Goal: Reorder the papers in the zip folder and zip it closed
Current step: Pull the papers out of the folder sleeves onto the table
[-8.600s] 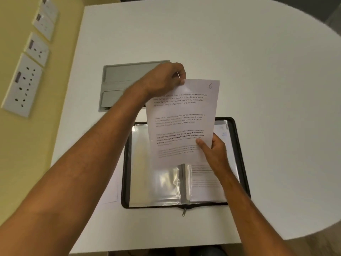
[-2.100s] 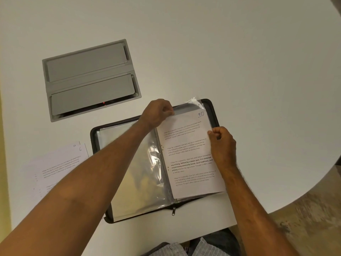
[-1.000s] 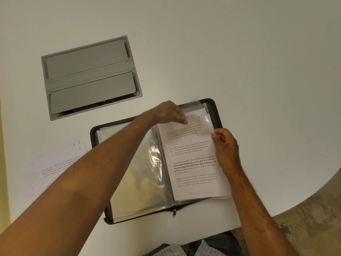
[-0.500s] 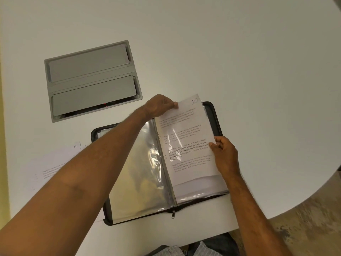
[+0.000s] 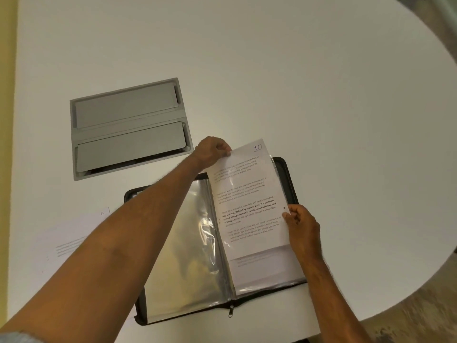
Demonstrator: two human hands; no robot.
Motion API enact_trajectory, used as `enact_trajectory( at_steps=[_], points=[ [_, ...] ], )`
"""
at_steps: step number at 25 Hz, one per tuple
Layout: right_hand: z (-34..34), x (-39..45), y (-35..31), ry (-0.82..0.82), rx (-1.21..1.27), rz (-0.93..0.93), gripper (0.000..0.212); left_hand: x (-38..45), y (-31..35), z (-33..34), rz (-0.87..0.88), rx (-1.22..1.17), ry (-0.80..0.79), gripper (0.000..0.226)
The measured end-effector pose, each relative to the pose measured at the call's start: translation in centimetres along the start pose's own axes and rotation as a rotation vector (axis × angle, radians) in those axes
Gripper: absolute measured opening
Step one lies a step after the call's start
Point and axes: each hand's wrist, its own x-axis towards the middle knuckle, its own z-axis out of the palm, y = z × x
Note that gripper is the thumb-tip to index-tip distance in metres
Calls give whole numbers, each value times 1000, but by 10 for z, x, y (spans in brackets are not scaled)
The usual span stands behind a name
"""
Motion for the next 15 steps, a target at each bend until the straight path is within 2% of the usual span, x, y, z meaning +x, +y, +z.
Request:
enact_trajectory(
  at_steps=[9,15],
  points=[
    [0,-6,-1,-52,-44,28,18,13,29,-23,49,137,151,22],
    [2,-1,8,-64,-46,49,16,20,54,-57,84,179,219,9]
  ],
)
